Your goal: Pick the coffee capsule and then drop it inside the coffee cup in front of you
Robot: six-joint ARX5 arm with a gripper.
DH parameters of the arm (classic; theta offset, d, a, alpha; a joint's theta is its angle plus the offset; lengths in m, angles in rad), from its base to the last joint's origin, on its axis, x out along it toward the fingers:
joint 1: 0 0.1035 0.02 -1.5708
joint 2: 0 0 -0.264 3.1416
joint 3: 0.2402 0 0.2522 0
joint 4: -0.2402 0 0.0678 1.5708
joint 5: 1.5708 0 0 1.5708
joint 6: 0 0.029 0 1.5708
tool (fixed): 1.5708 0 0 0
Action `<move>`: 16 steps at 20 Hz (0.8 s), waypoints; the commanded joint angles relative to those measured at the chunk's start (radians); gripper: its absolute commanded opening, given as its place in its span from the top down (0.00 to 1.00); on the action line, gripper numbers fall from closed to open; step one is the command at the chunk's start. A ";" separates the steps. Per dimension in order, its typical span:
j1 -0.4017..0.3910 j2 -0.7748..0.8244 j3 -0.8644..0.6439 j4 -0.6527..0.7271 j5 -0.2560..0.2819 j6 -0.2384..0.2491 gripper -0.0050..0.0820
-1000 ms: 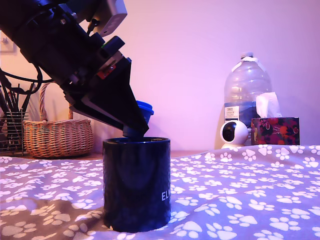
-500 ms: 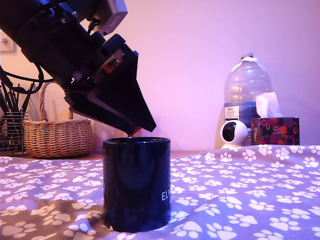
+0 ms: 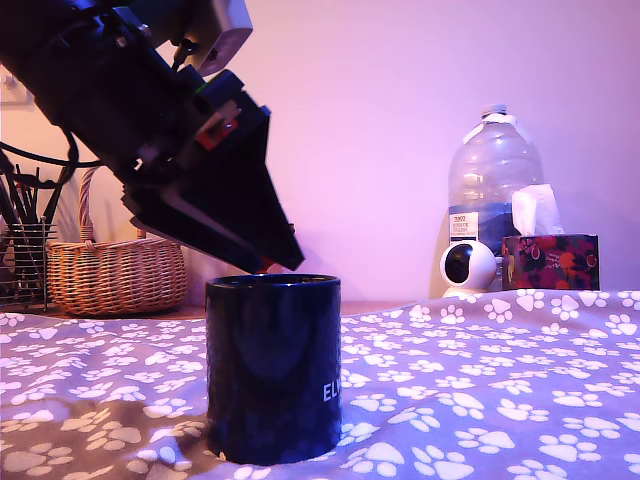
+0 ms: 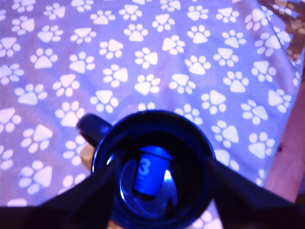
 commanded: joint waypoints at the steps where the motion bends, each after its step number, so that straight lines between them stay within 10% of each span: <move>1: -0.003 -0.047 0.008 0.001 0.005 0.002 0.58; 5: -0.003 -0.095 0.008 -0.033 0.004 0.003 0.95; 16: 0.095 -0.258 -0.067 0.014 -0.036 -0.005 0.97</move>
